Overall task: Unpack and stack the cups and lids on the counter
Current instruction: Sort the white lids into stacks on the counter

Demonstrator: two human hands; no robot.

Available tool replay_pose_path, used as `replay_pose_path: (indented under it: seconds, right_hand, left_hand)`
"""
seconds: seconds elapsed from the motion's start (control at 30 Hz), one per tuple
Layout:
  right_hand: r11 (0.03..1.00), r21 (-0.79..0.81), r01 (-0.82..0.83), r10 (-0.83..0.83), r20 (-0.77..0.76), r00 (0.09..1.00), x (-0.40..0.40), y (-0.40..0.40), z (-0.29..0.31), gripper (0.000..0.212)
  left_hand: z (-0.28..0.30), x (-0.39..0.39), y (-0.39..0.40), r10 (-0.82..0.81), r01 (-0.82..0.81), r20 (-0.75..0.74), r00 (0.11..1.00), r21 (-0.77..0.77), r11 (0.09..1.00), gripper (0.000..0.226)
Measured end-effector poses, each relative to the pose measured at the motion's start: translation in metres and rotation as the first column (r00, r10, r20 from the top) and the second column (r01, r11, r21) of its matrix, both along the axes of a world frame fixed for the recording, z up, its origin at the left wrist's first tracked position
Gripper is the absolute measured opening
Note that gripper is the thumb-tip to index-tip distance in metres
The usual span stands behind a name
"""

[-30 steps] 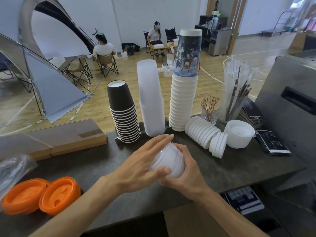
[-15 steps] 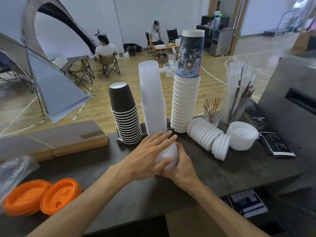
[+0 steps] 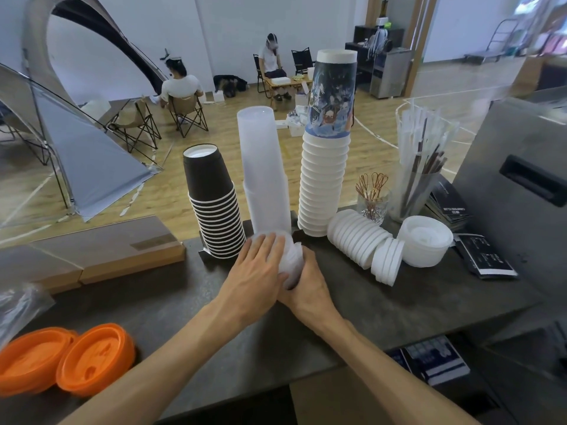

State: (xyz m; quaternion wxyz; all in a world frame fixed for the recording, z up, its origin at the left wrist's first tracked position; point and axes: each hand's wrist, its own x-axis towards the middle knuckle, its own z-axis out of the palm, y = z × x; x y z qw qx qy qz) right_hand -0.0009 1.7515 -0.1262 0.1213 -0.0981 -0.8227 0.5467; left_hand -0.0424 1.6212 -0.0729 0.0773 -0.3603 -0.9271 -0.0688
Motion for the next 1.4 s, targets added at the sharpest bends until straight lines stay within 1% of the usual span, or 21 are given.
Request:
replay_pose_path:
  seconds: [0.07, 0.1, 0.13, 0.17, 0.2, 0.23, 0.3, 0.37, 0.4, 0.47, 0.53, 0.6, 0.7, 0.77, 0.83, 0.97, 1.07, 1.13, 1.2, 1.33, 1.4]
  right_hand:
    - [1.000, -0.029, 0.001, 0.000, 0.028, 1.000, 0.015, 0.009, -0.001, 0.104]
    - [0.999, -0.031, 0.035, -0.035, 0.015, 0.999, 0.026, 0.016, 0.000, 0.100]
    - [0.996, -0.015, 0.089, -0.090, -0.024, 0.996, 0.038, 0.024, 0.003, 0.087]
    - [0.986, 0.020, 0.165, -0.163, -0.083, 0.983, 0.051, 0.033, 0.006, 0.067]
    - [0.965, 0.057, 0.255, -0.245, -0.142, 0.959, 0.064, 0.044, 0.009, 0.049]
    - [0.937, 0.075, 0.343, -0.323, -0.195, 0.926, 0.074, 0.055, 0.014, 0.038]
    - [0.875, 0.049, 0.482, -0.458, -0.239, 0.856, 0.087, 0.078, 0.021, 0.029]
    - [0.824, 0.016, 0.566, -0.551, -0.204, 0.809, 0.088, 0.098, 0.024, 0.028]
    - [0.808, 0.014, 0.589, -0.579, -0.170, 0.798, 0.087, 0.107, 0.024, 0.029]
    - [0.816, 0.028, 0.577, -0.573, -0.084, 0.815, 0.081, 0.119, 0.024, 0.039]
    - [0.853, 0.077, 0.516, -0.518, 0.009, 0.855, 0.076, 0.127, 0.021, 0.055]
    - [0.875, 0.122, 0.469, -0.480, 0.089, 0.873, 0.071, 0.130, 0.016, 0.074]
    - [0.884, 0.126, 0.451, -0.465, 0.125, 0.876, 0.066, 0.131, 0.008, 0.084]
    - [0.894, 0.100, 0.436, -0.446, 0.111, 0.888, 0.064, 0.131, 0.003, 0.086]
    - [0.896, 0.067, 0.440, -0.444, 0.088, 0.892, 0.065, 0.132, 0.001, 0.081]
    - [0.900, 0.027, 0.436, -0.436, 0.020, 0.900, 0.075, 0.126, -0.006, 0.062]
    - [0.901, 0.111, 0.420, -0.418, -0.038, 0.908, 0.081, 0.119, -0.009, 0.065]
    - [0.891, 0.177, 0.418, -0.409, -0.087, 0.908, 0.082, 0.116, -0.004, 0.070]
    - [0.891, 0.196, 0.409, -0.387, -0.139, 0.911, 0.080, 0.113, 0.006, 0.075]
    - [0.909, 0.250, 0.332, -0.266, -0.264, 0.927, 0.075, 0.113, 0.028, 0.056]
    - [0.917, 0.287, 0.275, -0.194, -0.282, 0.940, 0.072, 0.117, 0.037, 0.056]
  left_hand:
    - [0.003, 0.005, 0.003, 0.010, -0.009, -0.034, 0.999, 0.041, 0.999, 0.073]
    - [0.006, 0.008, 0.006, -0.003, 0.007, -0.060, 0.998, 0.077, 0.997, 0.074]
    - [0.010, 0.011, 0.012, -0.029, 0.040, -0.086, 0.996, 0.122, 0.992, 0.074]
    - [0.013, 0.014, 0.019, -0.065, 0.082, -0.103, 0.993, 0.162, 0.983, 0.073]
    - [0.017, 0.016, 0.028, -0.105, 0.124, -0.109, 0.988, 0.185, 0.975, 0.072]
    - [0.020, 0.016, 0.039, -0.141, 0.159, -0.103, 0.985, 0.190, 0.969, 0.071]
    - [0.023, 0.013, 0.064, -0.191, 0.200, -0.071, 0.979, 0.166, 0.966, 0.072]
    - [0.019, 0.004, 0.092, -0.202, 0.204, -0.036, 0.979, 0.093, 0.974, 0.075]
    - [0.017, -0.002, 0.106, -0.199, 0.201, -0.028, 0.980, 0.053, 0.978, 0.077]
    - [0.011, -0.013, 0.132, -0.204, 0.201, -0.072, 0.976, -0.042, 0.979, 0.086]
    - [0.007, -0.024, 0.152, -0.242, 0.210, -0.175, 0.954, -0.183, 0.960, 0.093]
    - [0.005, -0.038, 0.164, -0.294, 0.226, -0.226, 0.929, -0.282, 0.932, 0.098]
    - [0.005, -0.053, 0.171, -0.355, 0.287, -0.161, 0.921, -0.337, 0.897, 0.106]
    - [0.004, -0.055, 0.170, -0.372, 0.307, -0.138, 0.918, -0.345, 0.887, 0.106]
    - [0.003, -0.051, 0.169, -0.374, 0.314, -0.126, 0.919, -0.342, 0.886, 0.103]
    - [-0.003, -0.035, 0.159, -0.371, 0.340, -0.083, 0.925, -0.253, 0.906, 0.096]
    - [-0.005, -0.023, 0.147, -0.316, 0.314, 0.004, 0.949, -0.119, 0.942, 0.093]
    - [-0.003, -0.014, 0.138, -0.263, 0.264, 0.060, 0.963, -0.019, 0.964, 0.094]
    - [0.000, -0.006, 0.131, -0.205, 0.195, 0.124, 0.971, 0.088, 0.977, 0.094]
    - [0.008, 0.009, 0.123, -0.095, 0.024, 0.257, 0.962, 0.267, 0.963, 0.093]
    - [0.008, 0.012, 0.119, -0.073, -0.033, 0.303, 0.950, 0.330, 0.943, 0.091]
